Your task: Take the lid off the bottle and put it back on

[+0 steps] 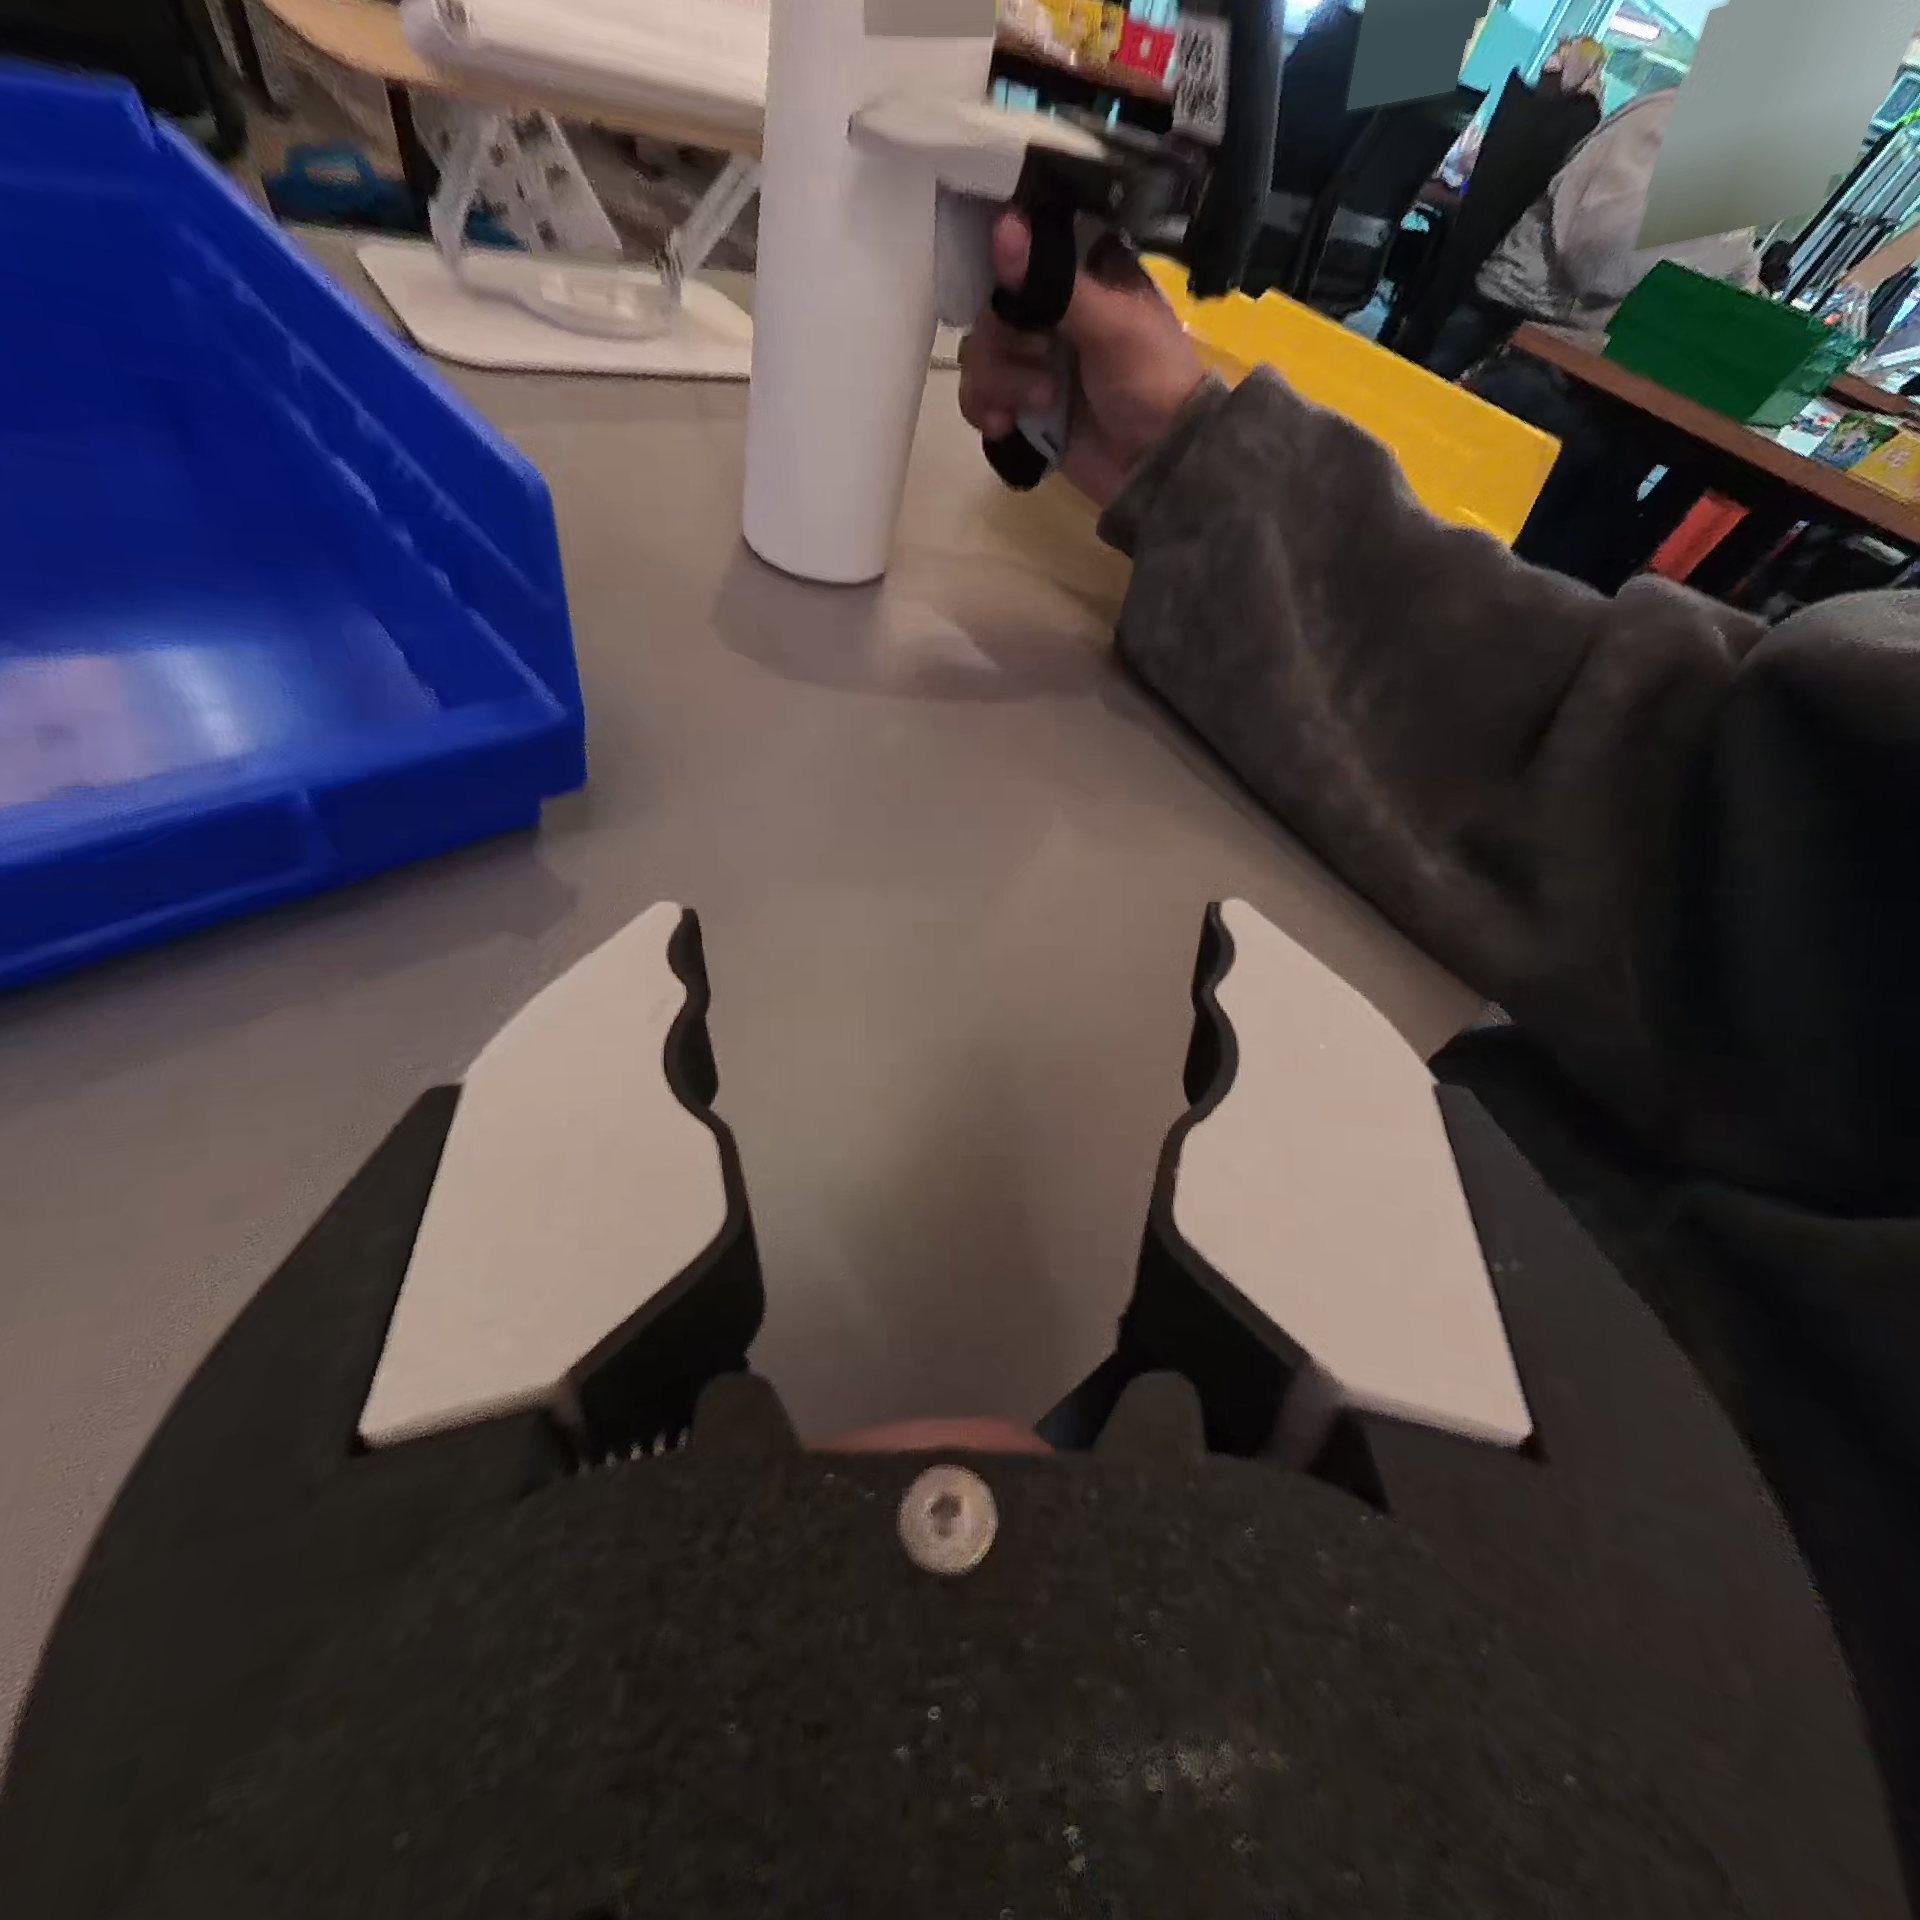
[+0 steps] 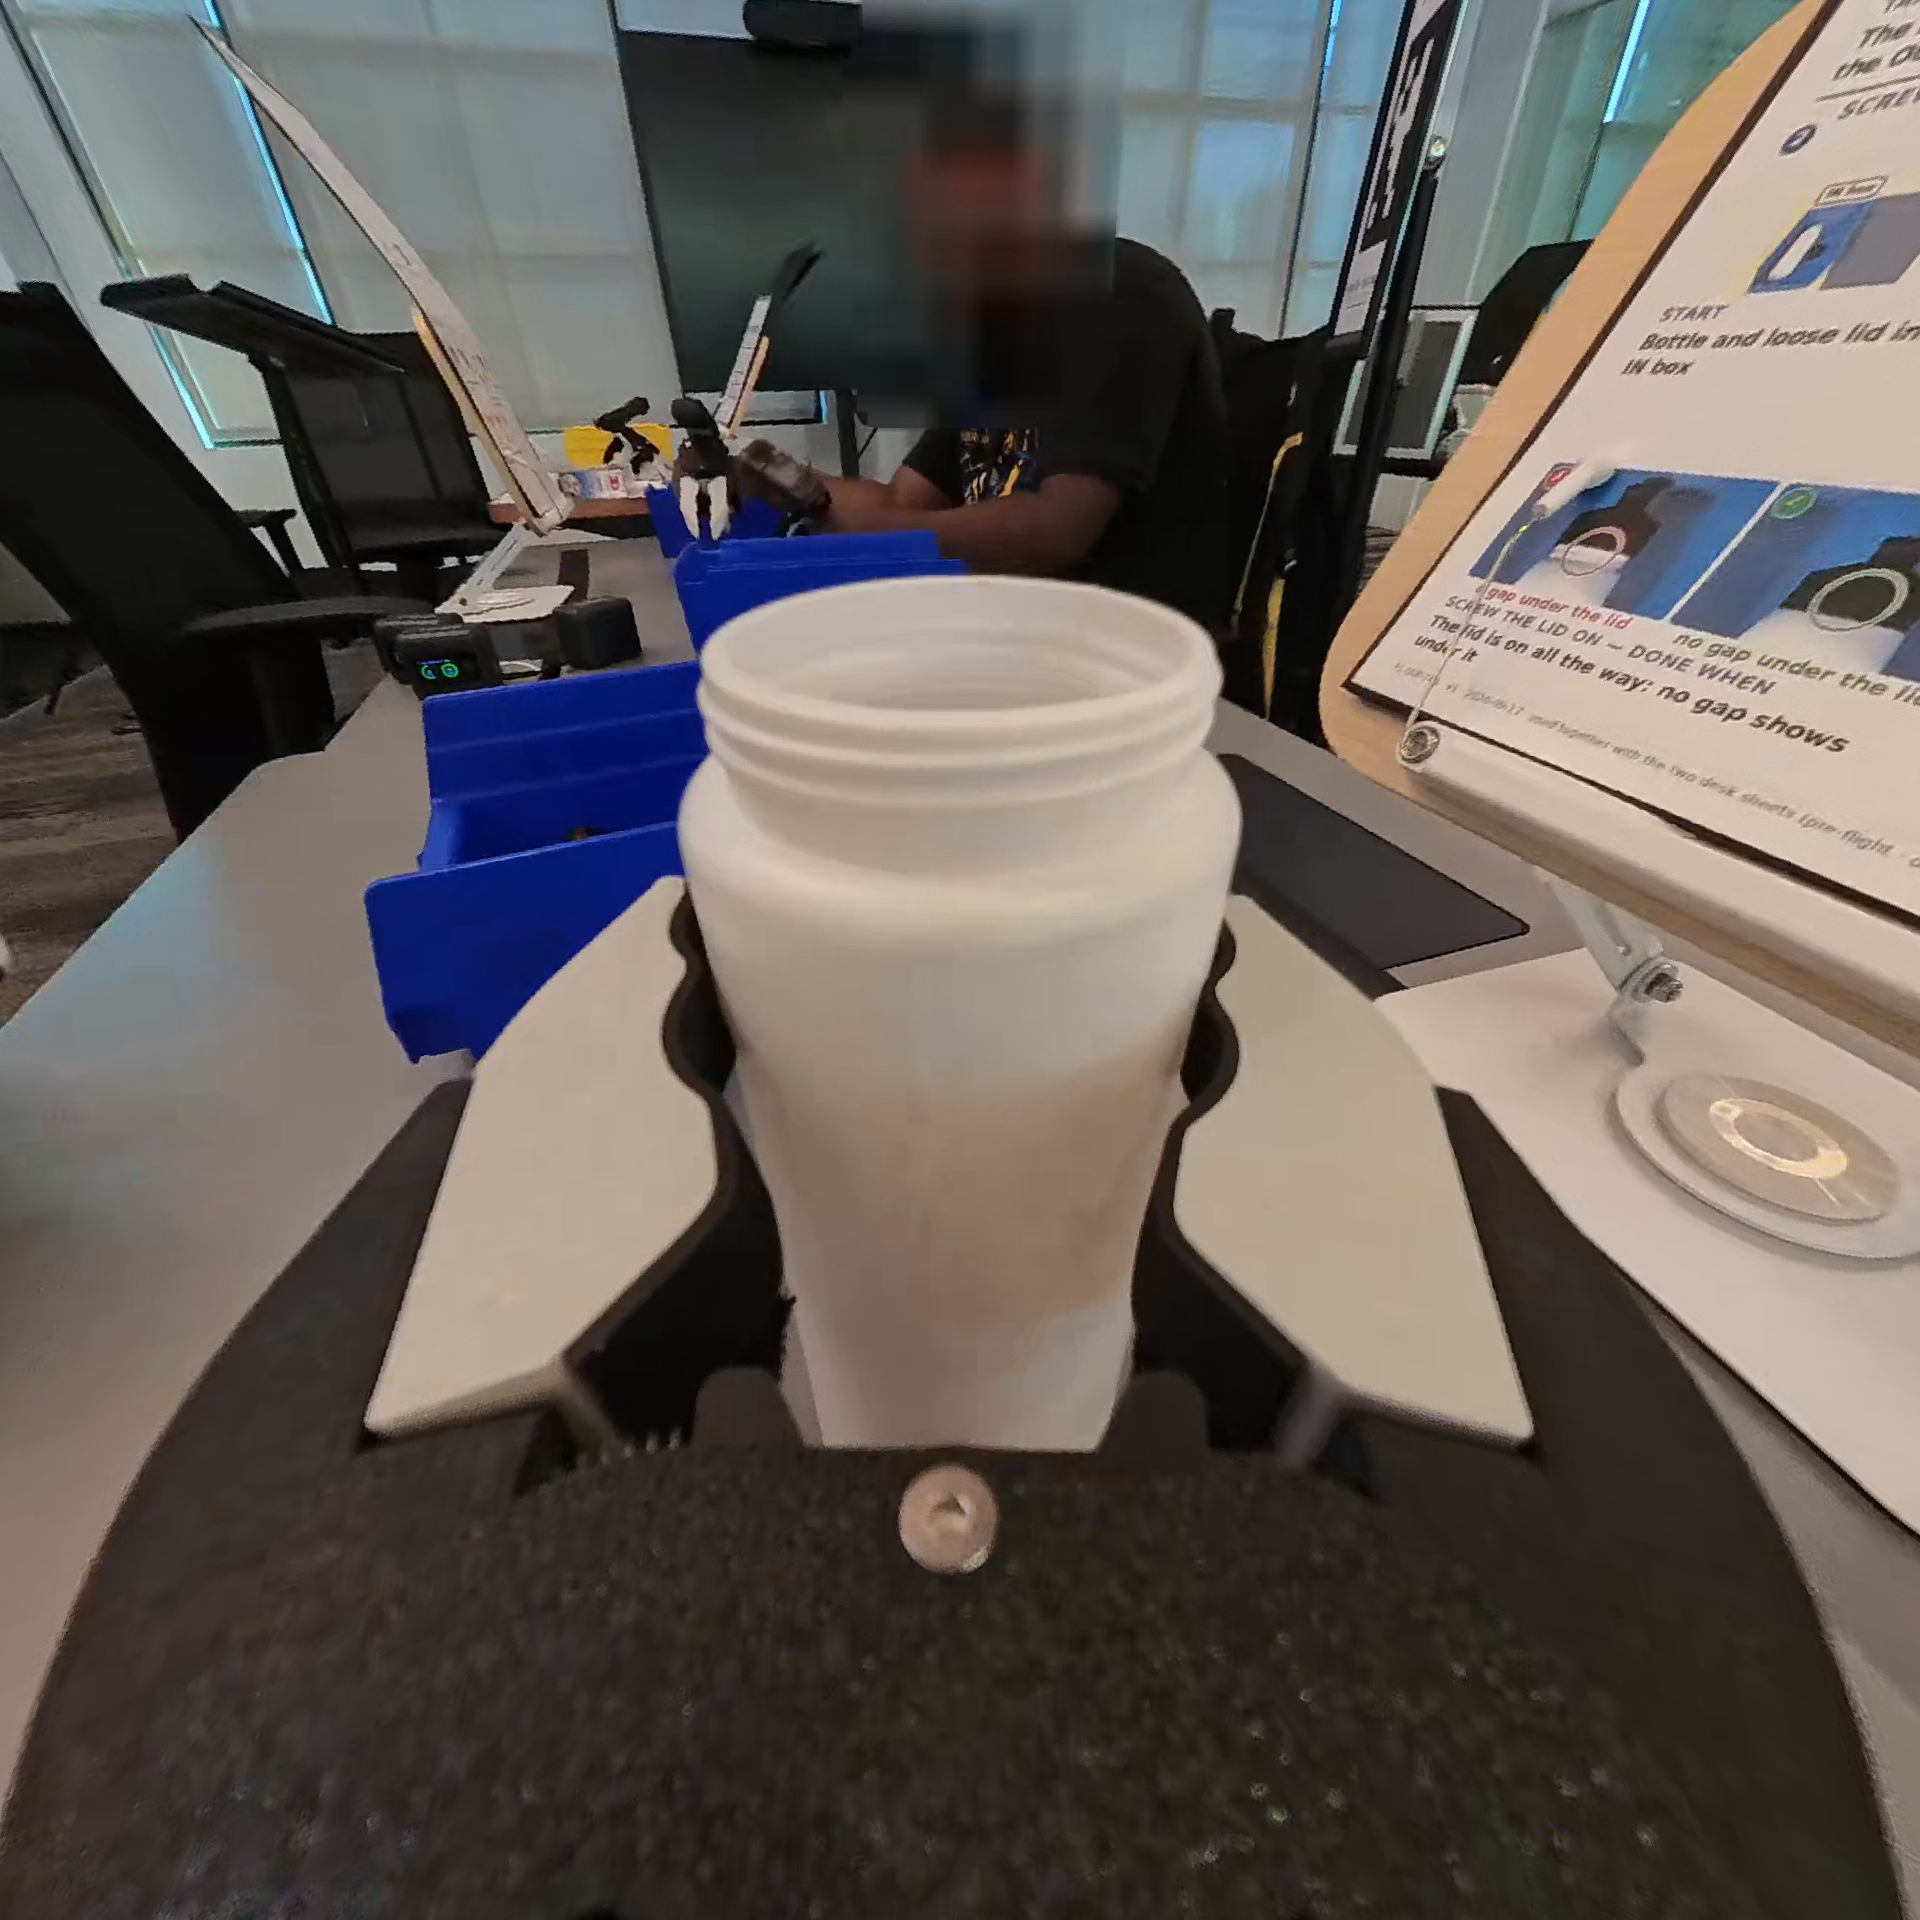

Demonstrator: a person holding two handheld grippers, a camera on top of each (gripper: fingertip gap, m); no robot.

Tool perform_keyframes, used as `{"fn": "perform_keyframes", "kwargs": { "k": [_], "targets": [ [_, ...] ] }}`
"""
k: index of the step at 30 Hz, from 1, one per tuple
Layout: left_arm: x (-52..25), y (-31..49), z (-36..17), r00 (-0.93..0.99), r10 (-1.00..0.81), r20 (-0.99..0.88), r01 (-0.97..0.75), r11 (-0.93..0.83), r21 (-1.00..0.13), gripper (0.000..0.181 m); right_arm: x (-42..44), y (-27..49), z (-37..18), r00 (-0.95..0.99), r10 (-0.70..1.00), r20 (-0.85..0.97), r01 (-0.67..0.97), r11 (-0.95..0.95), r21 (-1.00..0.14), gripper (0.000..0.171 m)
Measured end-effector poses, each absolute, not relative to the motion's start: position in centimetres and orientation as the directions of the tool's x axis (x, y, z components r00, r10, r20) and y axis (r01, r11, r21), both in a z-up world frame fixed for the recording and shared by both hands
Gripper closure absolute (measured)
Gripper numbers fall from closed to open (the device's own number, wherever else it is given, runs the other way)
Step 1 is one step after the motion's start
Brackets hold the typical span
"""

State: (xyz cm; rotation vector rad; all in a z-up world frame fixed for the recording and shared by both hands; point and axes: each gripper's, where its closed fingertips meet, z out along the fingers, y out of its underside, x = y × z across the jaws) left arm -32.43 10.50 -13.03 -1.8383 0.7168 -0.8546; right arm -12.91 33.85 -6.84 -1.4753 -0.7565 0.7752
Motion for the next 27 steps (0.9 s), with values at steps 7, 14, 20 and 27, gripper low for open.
{"fn": "perform_keyframes", "kwargs": {
  "k": [7,14,20,27],
  "targets": [
    [-33.9,12.3,-15.3,0.641,-0.706,0.301,-0.156,-0.504,-0.849,0.095,-13.3,33.7,-7.0,0.565,0.825,-0.003,0.025,-0.021,-0.999,0.084],
    [-40.4,22.0,-13.2,0.819,-0.573,-0.01,-0.462,-0.65,-0.603,0.09,-12.9,34.2,-7.0,0.586,0.81,0.026,0.036,0.006,-0.999,0.084],
    [-42.1,29.8,-15.3,0.867,-0.497,-0.035,-0.492,-0.844,-0.213,0.093,-12.9,34.3,-7.2,0.59,0.807,0.021,0.029,0.005,-1.0,0.084],
    [-44.5,32.9,-19.7,0.768,-0.61,-0.196,-0.562,-0.788,0.252,0.093,-13.1,34.1,-7.2,0.587,0.809,0.018,0.028,0.003,-1.0,0.084]
  ]
}}
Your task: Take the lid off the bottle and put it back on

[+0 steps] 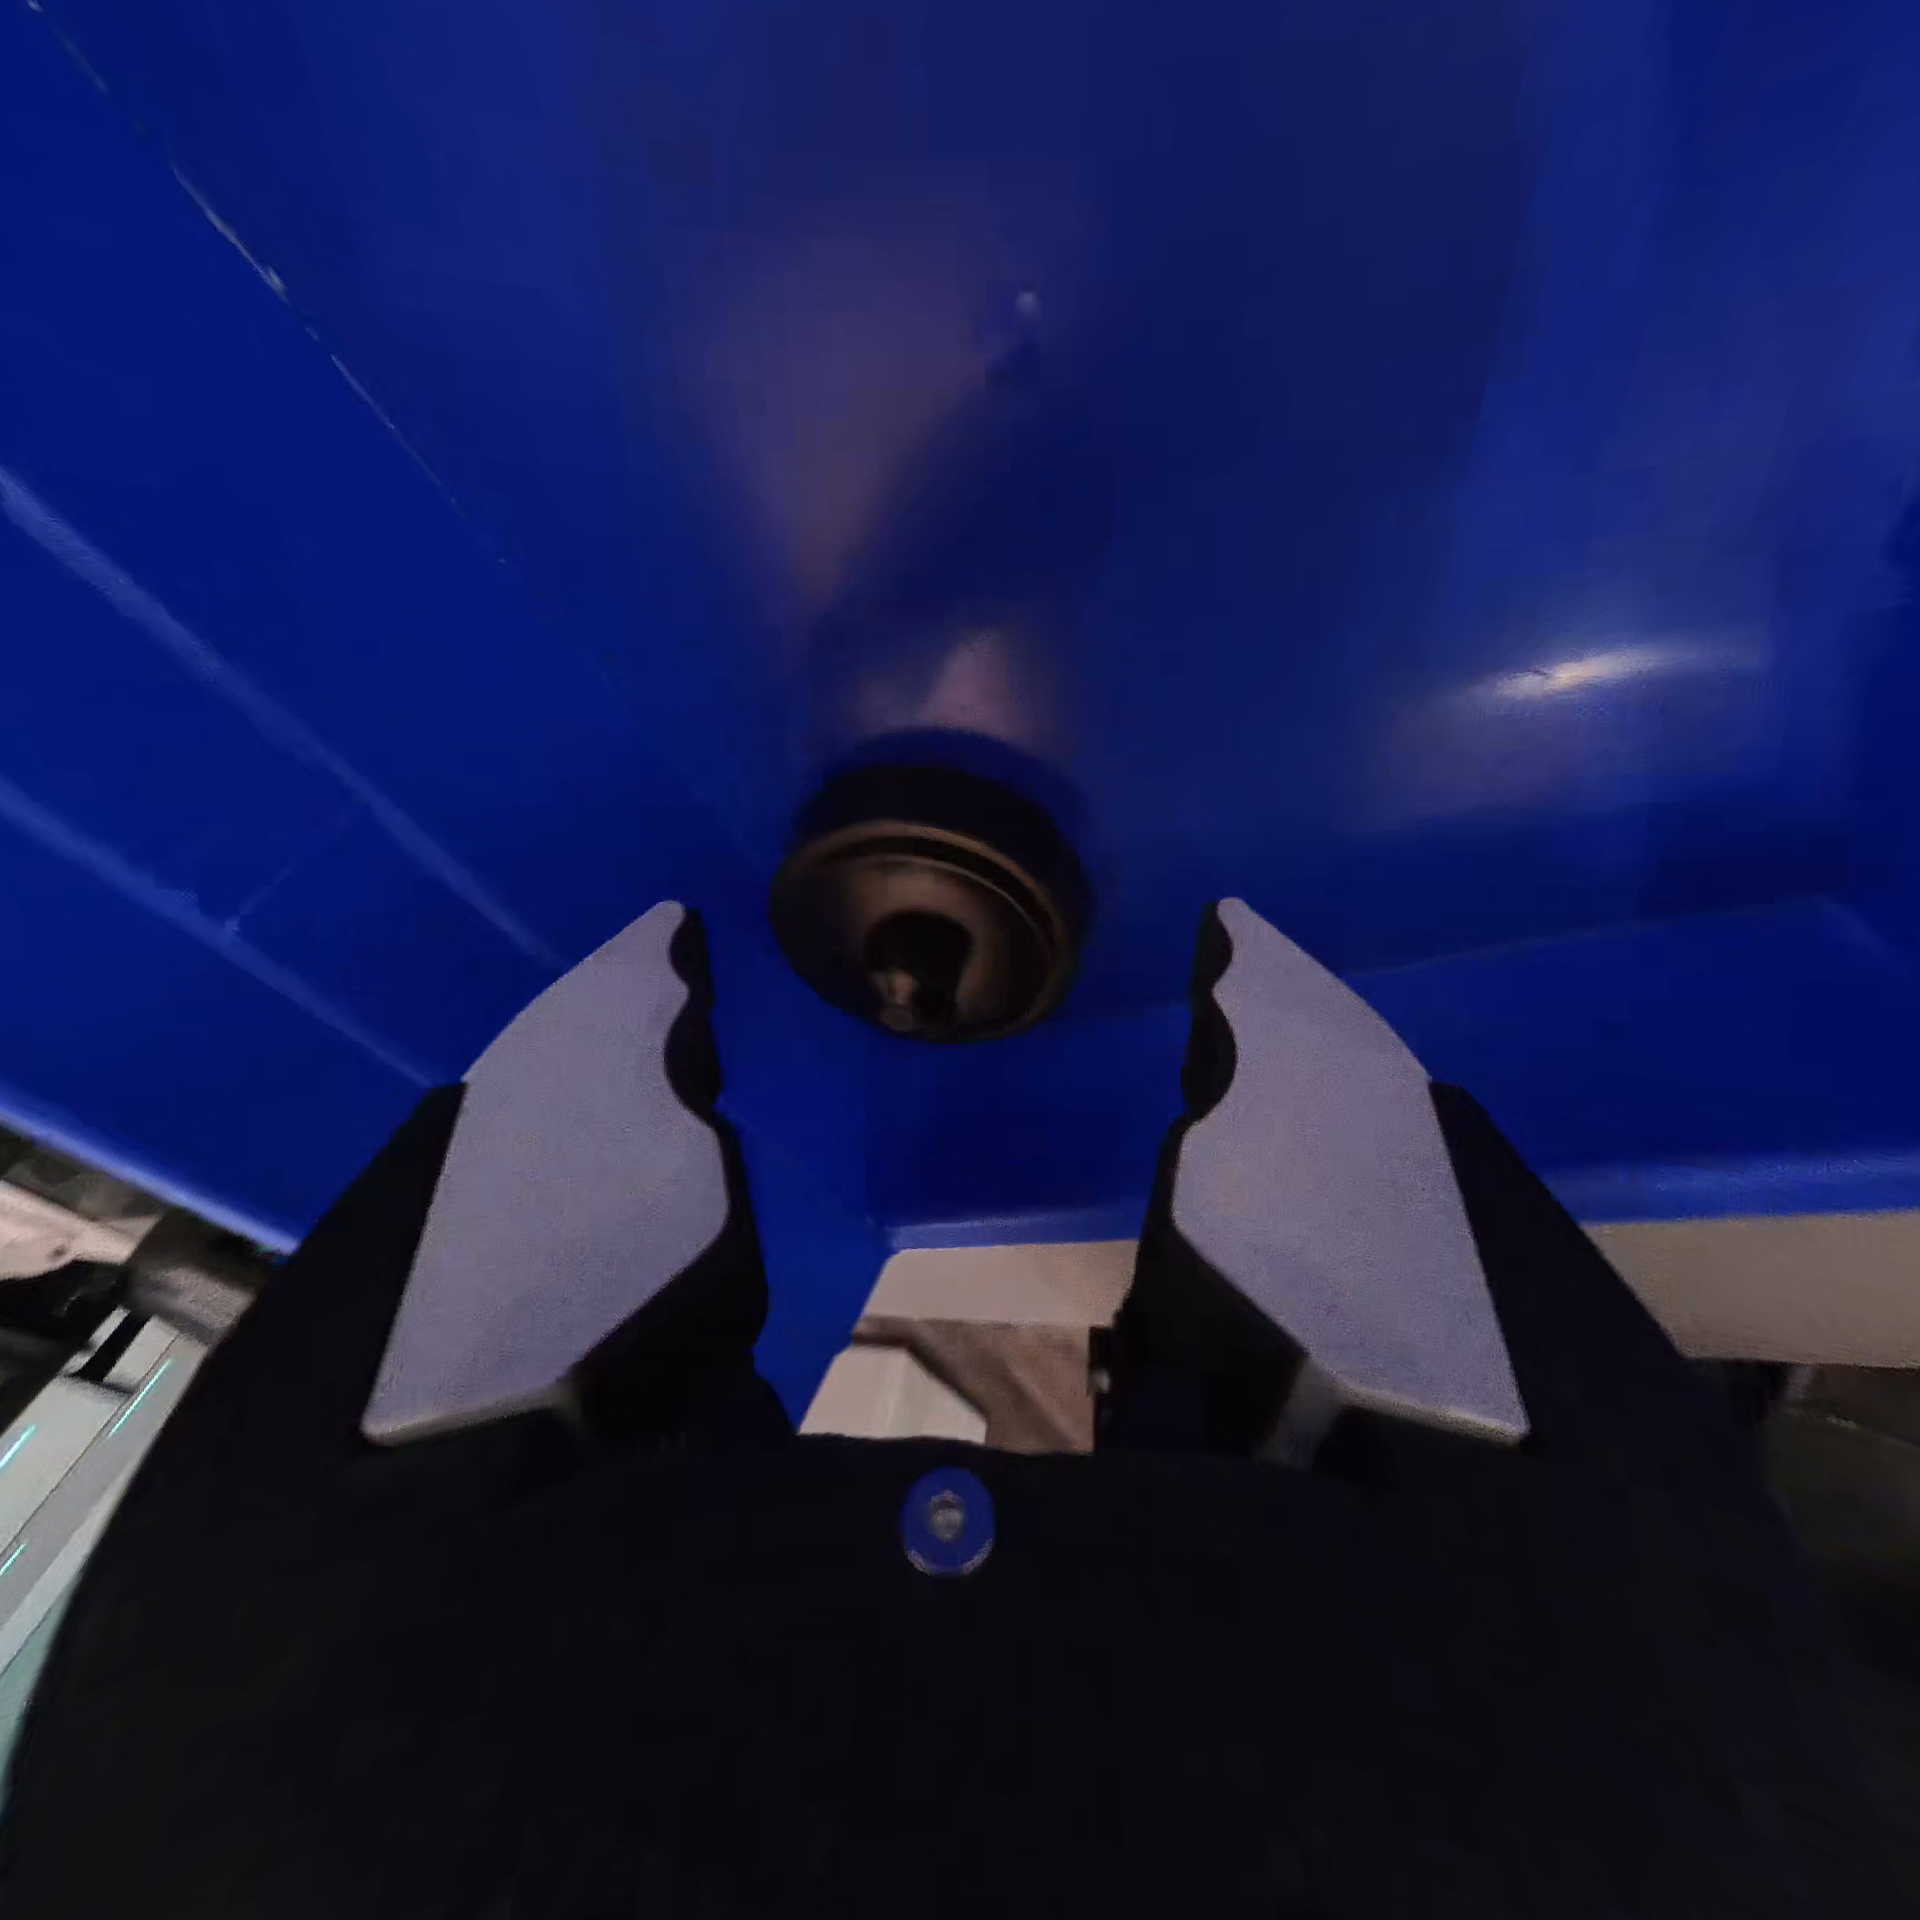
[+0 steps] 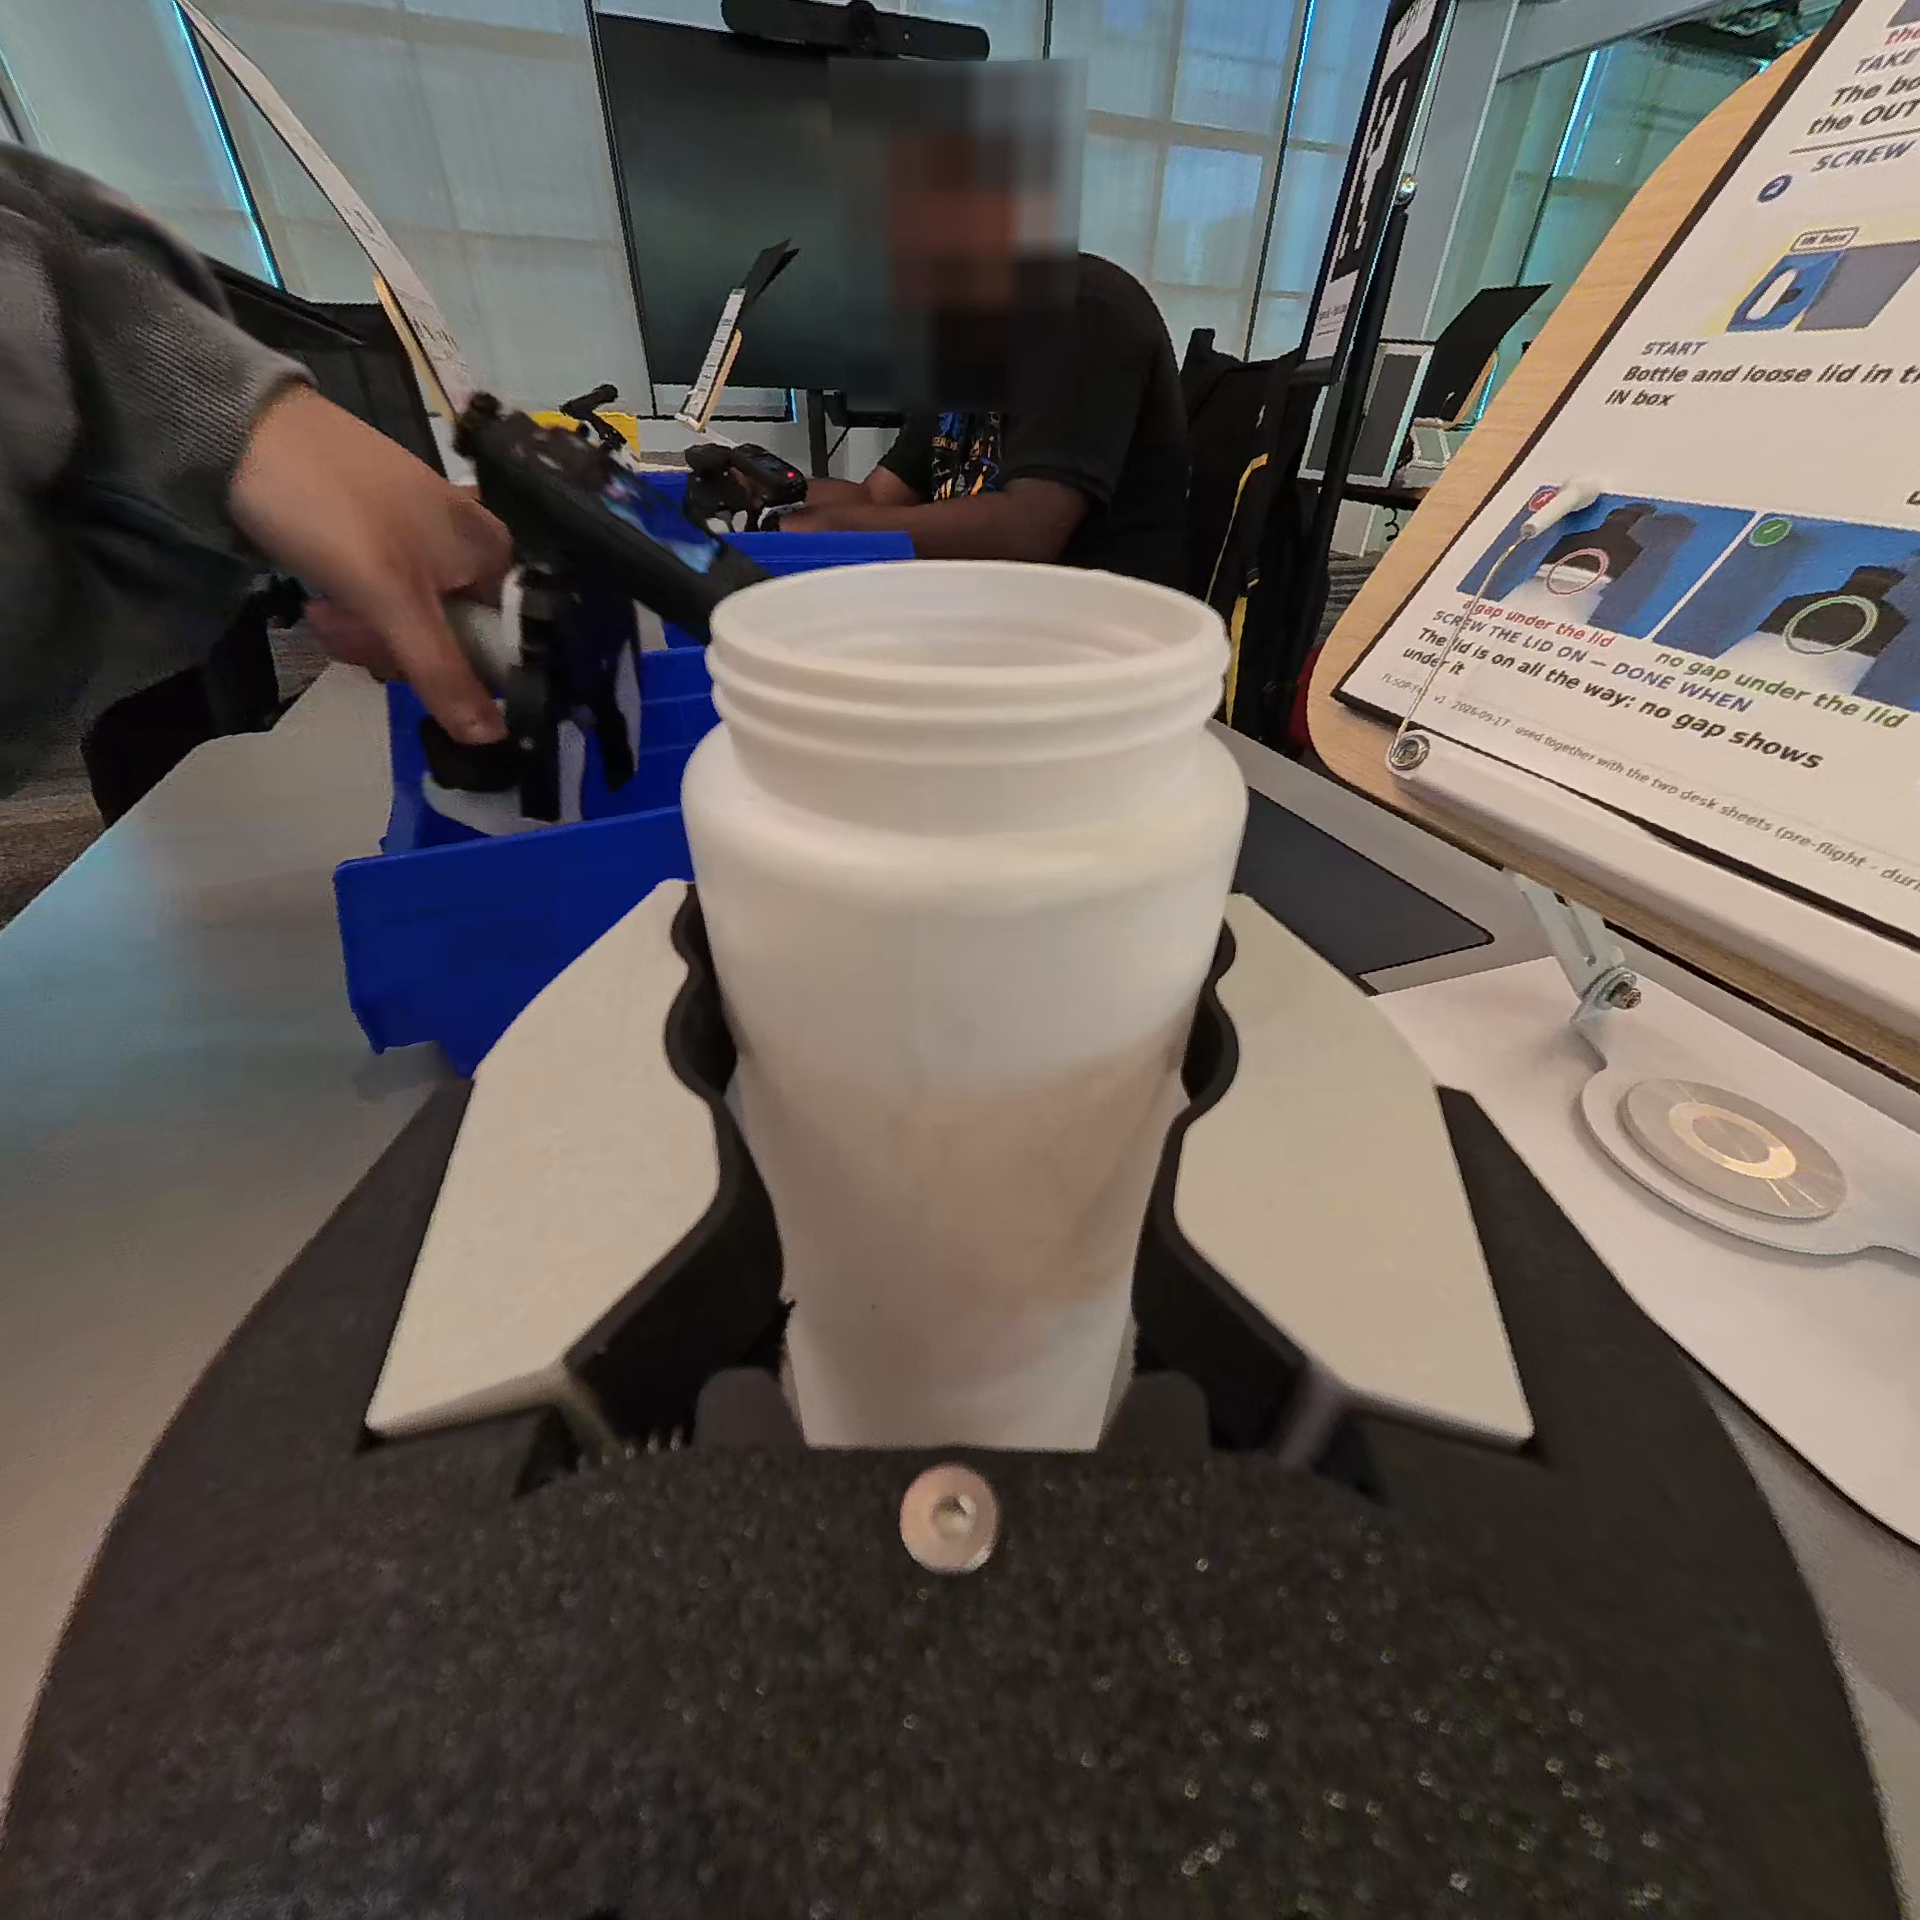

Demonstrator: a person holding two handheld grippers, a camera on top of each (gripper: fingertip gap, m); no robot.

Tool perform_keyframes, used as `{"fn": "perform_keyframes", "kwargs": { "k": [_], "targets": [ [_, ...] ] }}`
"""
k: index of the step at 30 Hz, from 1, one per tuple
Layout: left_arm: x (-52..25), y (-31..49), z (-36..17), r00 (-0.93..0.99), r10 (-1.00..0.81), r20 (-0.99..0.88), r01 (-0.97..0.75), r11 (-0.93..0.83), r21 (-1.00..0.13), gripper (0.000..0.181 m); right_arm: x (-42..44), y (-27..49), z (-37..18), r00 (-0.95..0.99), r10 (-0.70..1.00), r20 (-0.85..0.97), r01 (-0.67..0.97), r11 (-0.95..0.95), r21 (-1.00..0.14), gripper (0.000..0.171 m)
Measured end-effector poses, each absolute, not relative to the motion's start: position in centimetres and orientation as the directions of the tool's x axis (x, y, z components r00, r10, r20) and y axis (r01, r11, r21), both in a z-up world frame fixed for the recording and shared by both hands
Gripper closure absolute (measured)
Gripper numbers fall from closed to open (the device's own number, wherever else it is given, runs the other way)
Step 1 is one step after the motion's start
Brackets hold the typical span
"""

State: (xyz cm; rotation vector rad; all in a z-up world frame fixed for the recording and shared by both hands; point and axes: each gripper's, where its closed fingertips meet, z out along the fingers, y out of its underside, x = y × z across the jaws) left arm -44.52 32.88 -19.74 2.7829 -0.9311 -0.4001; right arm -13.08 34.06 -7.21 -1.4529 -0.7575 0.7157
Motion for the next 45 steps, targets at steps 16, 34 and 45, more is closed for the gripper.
{"fn": "perform_keyframes", "kwargs": {
  "k": [16,34,45],
  "targets": [
    [-45.2,30.9,-21.9,0.819,-0.573,-0.014,-0.537,-0.776,0.33,0.112,-13.3,33.5,-7.4,0.584,0.812,0.021,0.036,0.0,-0.999,0.084],
    [-27.3,33.7,-3.2,0.672,-0.682,0.289,-0.666,-0.727,-0.167,0.113,-13.4,33.7,-7.4,0.586,0.81,0.022,0.033,0.004,-0.999,0.084],
    [-11.4,31.5,-1.0,0.541,-0.827,0.157,-0.835,-0.549,-0.016,0.113,-13.6,33.7,-7.4,0.608,0.793,0.033,0.06,-0.005,-0.998,0.084]
  ]
}}
